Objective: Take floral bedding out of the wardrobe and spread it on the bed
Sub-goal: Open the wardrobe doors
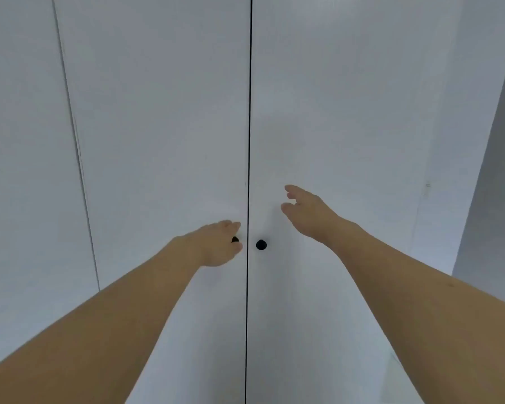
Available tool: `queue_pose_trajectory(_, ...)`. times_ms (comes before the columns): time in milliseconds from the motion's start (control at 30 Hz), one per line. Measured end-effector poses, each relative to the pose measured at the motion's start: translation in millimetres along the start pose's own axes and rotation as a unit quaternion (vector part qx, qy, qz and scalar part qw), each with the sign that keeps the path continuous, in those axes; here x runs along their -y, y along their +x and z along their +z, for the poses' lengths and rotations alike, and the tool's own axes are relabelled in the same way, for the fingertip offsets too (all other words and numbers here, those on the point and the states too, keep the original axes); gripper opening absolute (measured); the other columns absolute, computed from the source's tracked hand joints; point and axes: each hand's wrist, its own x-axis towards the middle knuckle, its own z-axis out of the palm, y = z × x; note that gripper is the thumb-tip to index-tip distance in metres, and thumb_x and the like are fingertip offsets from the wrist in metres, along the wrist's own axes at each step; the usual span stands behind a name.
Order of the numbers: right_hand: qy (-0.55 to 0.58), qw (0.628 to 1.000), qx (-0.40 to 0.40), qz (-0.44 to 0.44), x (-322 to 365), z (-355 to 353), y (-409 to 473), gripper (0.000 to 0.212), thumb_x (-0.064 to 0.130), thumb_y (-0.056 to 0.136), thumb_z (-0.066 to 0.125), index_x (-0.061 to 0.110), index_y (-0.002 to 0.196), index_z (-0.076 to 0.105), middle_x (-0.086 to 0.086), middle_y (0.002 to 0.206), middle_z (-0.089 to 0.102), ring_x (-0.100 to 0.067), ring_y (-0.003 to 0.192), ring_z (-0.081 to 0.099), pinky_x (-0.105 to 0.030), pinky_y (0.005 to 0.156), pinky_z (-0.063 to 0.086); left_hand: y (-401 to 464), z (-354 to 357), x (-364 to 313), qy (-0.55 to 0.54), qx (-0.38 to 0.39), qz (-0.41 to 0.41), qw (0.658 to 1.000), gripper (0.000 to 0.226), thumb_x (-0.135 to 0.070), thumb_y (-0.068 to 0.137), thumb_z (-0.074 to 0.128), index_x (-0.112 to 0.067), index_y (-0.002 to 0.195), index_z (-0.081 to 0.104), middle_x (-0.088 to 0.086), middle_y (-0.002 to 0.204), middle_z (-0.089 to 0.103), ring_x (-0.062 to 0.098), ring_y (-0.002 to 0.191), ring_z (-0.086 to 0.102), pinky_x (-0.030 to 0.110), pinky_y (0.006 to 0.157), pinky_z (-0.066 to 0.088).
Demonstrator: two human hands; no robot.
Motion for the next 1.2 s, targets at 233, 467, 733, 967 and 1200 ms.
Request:
queue_pose_trajectory(233, 0.182, 0.982, -0.048, -0.006, 10, 22, 34, 0.045, 0.020, 0.099, 0.042, 0.020, 0.143, 0.041, 0.004, 0.143, 0.046, -0.012, 0.124, 0.046, -0.026, 0.097, 0.038, 29, 43, 13, 0.019, -0.023, -0.007, 1.000, 0.055, -0.031, 0.101, 0.035, -0.018, 0.152, 0.020, 0.001, 0.155, 0.024, 0.025, 0.134, 0.033, 0.040, 0.107, 0.035)
queue_pose_trajectory(467, 0.257, 0.966, -0.031, -0.019, 18, 38, 65, 0.038, 0.019, 0.098, 0.042, 0.021, 0.135, 0.051, 0.005, 0.132, 0.055, -0.014, 0.116, 0.055, -0.024, 0.091, 0.043, 46, 67, 11, -0.075, -0.123, -0.027, 0.989, 0.047, -0.009, 0.096, 0.036, -0.015, 0.142, 0.039, 0.001, 0.138, 0.042, 0.023, 0.112, 0.052, 0.034, 0.095, 0.044)
queue_pose_trajectory(733, 0.258, 0.964, -0.041, -0.054, 11, 49, 77, 0.037, 0.020, 0.101, 0.034, 0.019, 0.136, 0.046, 0.006, 0.122, 0.054, -0.002, 0.091, 0.056, -0.016, 0.070, 0.043, 40, 67, 10, -0.163, -0.199, -0.063, 0.964, 0.030, -0.012, 0.095, 0.043, -0.019, 0.120, 0.058, -0.005, 0.118, 0.057, 0.012, 0.090, 0.055, 0.025, 0.085, 0.046)
queue_pose_trajectory(967, 0.298, 0.951, 0.046, -0.071, 24, 57, 72, 0.034, 0.017, 0.098, 0.036, -0.007, 0.107, 0.058, -0.024, 0.102, 0.066, -0.038, 0.086, 0.062, -0.057, 0.096, 0.047, 11, 90, 0, -0.191, -0.331, -0.092, 0.920, 0.019, -0.042, 0.087, 0.065, -0.028, 0.089, 0.053, -0.014, 0.087, 0.054, 0.004, 0.079, 0.054, 0.020, 0.071, 0.048)
queue_pose_trajectory(1200, 0.310, 0.942, 0.029, -0.129, 39, 67, 38, 0.024, 0.018, 0.097, 0.043, 0.014, 0.086, 0.064, -0.015, 0.100, 0.068, -0.035, 0.096, 0.065, -0.053, 0.088, 0.054, -37, 132, -17, 0.104, -0.462, -0.081, 0.877, 0.047, -0.034, 0.078, 0.077, -0.015, 0.114, 0.053, 0.013, 0.110, 0.061, 0.026, 0.095, 0.060, 0.035, 0.081, 0.054)
